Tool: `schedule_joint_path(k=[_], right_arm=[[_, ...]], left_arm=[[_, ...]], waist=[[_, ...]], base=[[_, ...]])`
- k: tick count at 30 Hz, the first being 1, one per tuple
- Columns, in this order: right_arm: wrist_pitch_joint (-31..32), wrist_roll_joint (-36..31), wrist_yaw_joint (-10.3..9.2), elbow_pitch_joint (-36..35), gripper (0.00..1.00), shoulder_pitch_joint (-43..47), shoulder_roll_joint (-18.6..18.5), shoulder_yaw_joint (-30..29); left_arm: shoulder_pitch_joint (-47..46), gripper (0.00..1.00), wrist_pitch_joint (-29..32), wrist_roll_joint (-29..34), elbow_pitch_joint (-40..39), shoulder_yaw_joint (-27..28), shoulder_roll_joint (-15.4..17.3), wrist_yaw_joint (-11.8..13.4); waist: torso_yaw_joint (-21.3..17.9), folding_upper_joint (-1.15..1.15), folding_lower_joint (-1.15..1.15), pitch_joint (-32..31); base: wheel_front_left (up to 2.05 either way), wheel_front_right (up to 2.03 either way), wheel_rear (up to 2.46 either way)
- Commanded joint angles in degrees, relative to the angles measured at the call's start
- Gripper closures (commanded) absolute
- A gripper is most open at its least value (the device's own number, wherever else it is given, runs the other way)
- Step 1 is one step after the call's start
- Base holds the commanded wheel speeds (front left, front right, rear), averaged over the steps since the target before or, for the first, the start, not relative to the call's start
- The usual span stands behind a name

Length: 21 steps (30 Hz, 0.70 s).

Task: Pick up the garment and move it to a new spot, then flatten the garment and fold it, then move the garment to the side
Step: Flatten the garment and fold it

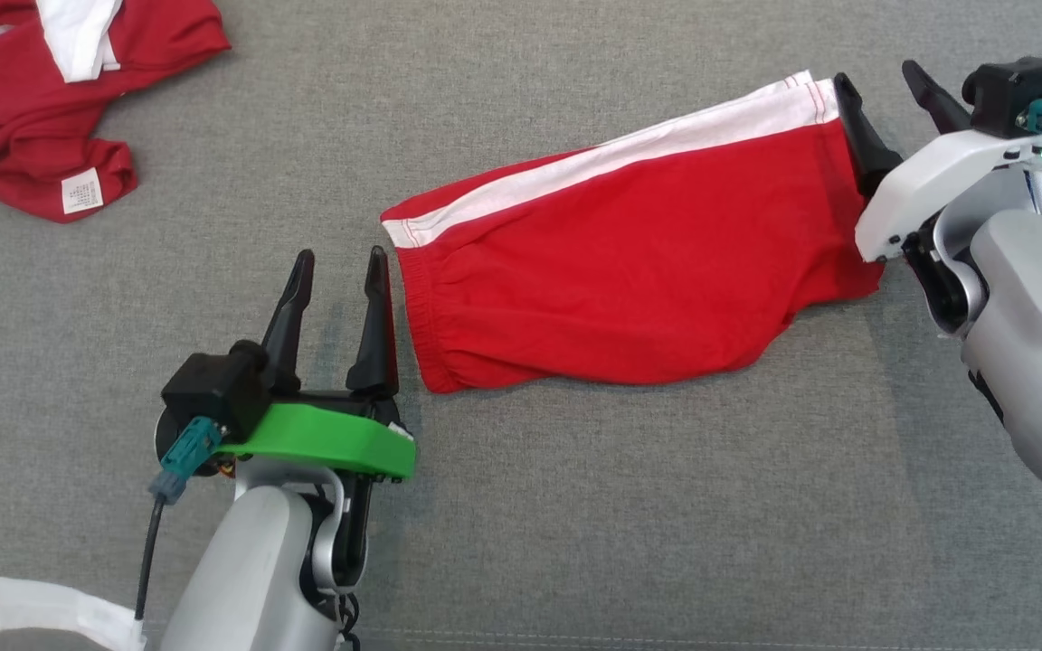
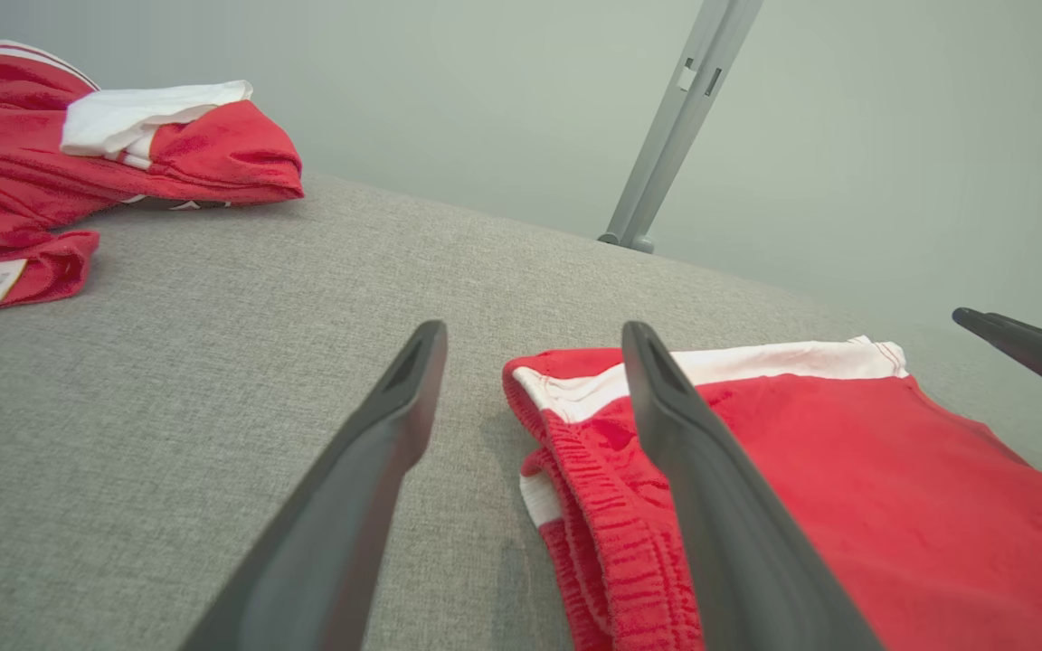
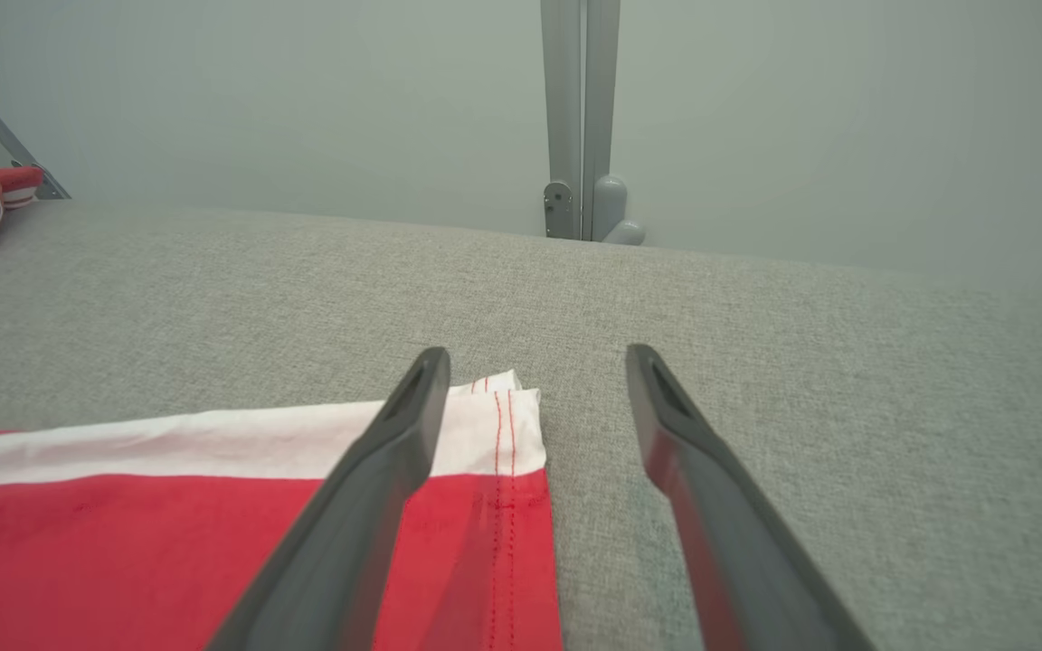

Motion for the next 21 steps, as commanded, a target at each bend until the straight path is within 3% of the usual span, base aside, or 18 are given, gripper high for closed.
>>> schedule_joint_path(k=[1, 8, 21], right_arm=[[0.0, 1.4, -0.1, -0.2, 0.0, 1.9, -0.5, 0.8], [4.8, 7.4, -0.1, -0.2, 0.0, 6.8, -1.3, 2.8], [14.5, 15.7, -0.1, 3.8, 0.0, 8.4, 1.1, 3.7]], left_arm=[[2.0, 0.0, 0.0, 1.3, -1.4, 1.3, 0.4, -0.2], [8.3, 0.0, 0.0, 3.0, -4.9, 6.5, 0.0, -0.4], [12.2, 0.0, 0.0, 4.2, -6.9, 10.0, -0.8, -1.4]], waist=[[-0.6, 0.35, 0.0, -1.6], [-0.8, 0.35, 0.0, -3.8], [1.6, 0.35, 0.0, -5.0]], base=[[0.0, 0.0, 0.0], [0.0, 0.0, 0.0], [0.0, 0.0, 0.0]])
